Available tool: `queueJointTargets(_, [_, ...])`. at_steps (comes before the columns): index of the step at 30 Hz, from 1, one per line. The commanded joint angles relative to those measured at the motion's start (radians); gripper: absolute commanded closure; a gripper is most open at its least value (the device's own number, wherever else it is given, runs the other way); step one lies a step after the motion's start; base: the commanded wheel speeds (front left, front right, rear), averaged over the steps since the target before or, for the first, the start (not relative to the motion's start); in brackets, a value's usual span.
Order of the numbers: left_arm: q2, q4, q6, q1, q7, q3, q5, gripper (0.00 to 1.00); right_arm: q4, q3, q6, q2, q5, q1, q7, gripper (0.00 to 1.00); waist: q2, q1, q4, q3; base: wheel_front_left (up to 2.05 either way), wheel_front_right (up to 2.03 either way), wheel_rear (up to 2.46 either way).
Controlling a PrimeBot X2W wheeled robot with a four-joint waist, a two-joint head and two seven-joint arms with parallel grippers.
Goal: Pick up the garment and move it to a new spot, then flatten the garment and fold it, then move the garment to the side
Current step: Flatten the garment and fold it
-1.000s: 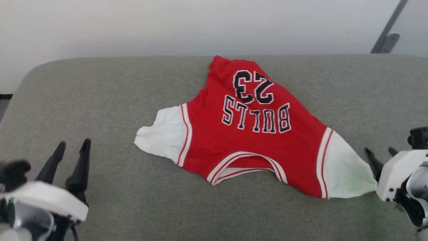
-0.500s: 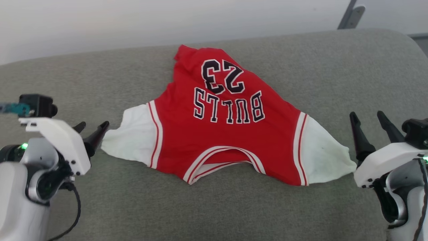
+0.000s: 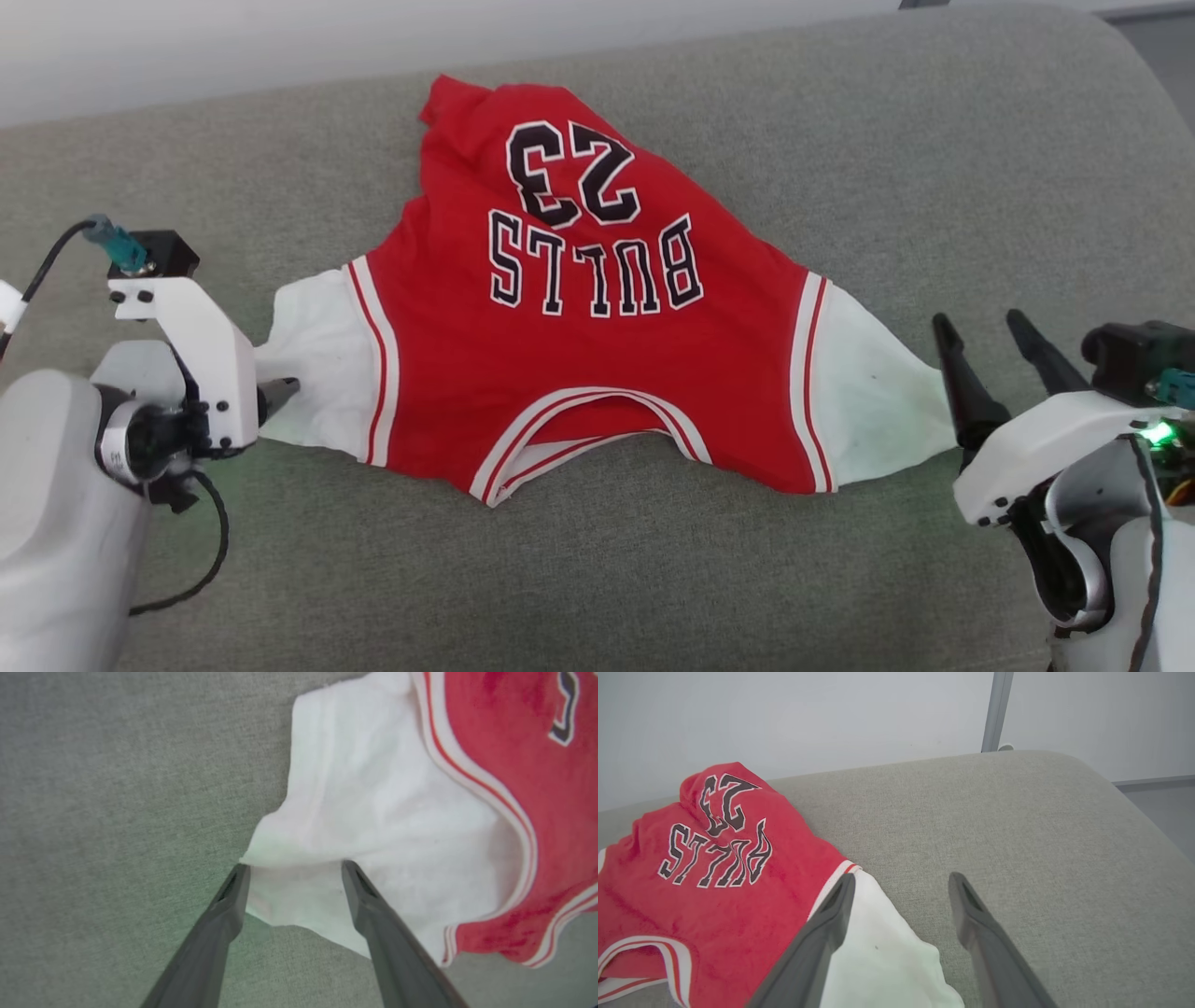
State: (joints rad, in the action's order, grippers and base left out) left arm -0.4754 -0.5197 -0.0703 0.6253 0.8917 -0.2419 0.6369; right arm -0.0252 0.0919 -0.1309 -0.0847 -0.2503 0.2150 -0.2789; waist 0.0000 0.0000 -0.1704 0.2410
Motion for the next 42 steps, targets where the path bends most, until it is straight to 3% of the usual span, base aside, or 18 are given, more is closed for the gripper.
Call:
queueJointTargets(1, [0.002,-0.018,0.007,0.023,0.006,-0.004,-0.007,0.0,0.008,-0.011,0.0,-0.003,-0.004,-0.005,-0.014,0.0,0.0,0.0,-0.006,0.016,0.0,0.0,0.0])
queueJointTargets(8, [0.009,-0.161,0.044,0.06,0.053,-0.055,-0.06,0.0,0.003,-0.047,0.0,-0.023,-0.049,-0.001,-0.123,0.0,0.0,0.0,-0.02,0.06,0.0,0.0,0.0])
queueJointTargets(12, [0.043,-0.209,0.046,0.074,0.067,-0.066,-0.046,0.0,0.0,-0.06,0.0,-0.042,-0.071,-0.006,-0.213,0.0,0.0,0.0,-0.017,0.079,0.0,0.0,0.0])
queueJointTargets(13, [0.049,-0.218,0.04,0.073,0.071,-0.072,-0.047,0.11,-0.003,-0.063,0.0,-0.047,-0.072,-0.005,-0.235,0.0,0.0,0.0,-0.015,0.083,0.0,0.0,0.0])
queueJointTargets(14, [0.055,-0.222,0.037,0.077,0.069,-0.074,-0.043,1.0,-0.004,-0.066,0.0,-0.053,-0.076,-0.002,-0.256,0.0,0.0,0.0,-0.012,0.087,0.0,0.0,0.0])
queueJointTargets(26, [0.094,-0.209,0.02,0.13,0.059,-0.085,-0.022,1.0,-0.07,-0.056,0.0,-0.123,-0.084,0.08,-0.472,0.0,0.0,0.0,0.034,0.117,0.0,0.0,0.0])
queueJointTargets(33, [0.109,-0.191,0.018,0.138,0.047,-0.089,-0.009,1.0,-0.209,-0.088,0.0,-0.129,-0.129,0.08,-0.685,0.0,0.0,0.0,0.062,0.131,0.0,0.0,0.0])
queueJointTargets(34, [0.111,-0.189,0.019,0.138,0.047,-0.088,-0.007,1.0,-0.229,-0.1,0.0,-0.129,-0.136,0.082,-0.706,0.17,0.0,0.0,0.065,0.131,0.0,0.0,0.0])
queueJointTargets(35, [0.114,-0.186,0.017,0.14,0.044,-0.088,-0.005,1.0,-0.241,-0.108,0.0,-0.131,-0.147,0.087,-0.712,0.81,0.0,0.0,0.069,0.132,0.0,0.0,0.0])
queueJointTargets(36, [0.115,-0.183,0.017,0.142,0.037,-0.085,0.0,1.0,-0.256,-0.108,0.0,-0.13,-0.155,0.097,-0.715,1.0,0.0,0.0,0.073,0.132,0.0,0.0,0.0])
queueJointTargets(42, [0.099,-0.149,0.013,0.158,0.027,-0.065,0.018,1.0,-0.229,-0.107,0.0,-0.14,-0.229,0.191,-0.647,1.0,0.0,0.0,0.096,0.1,0.0,0.0,0.0])
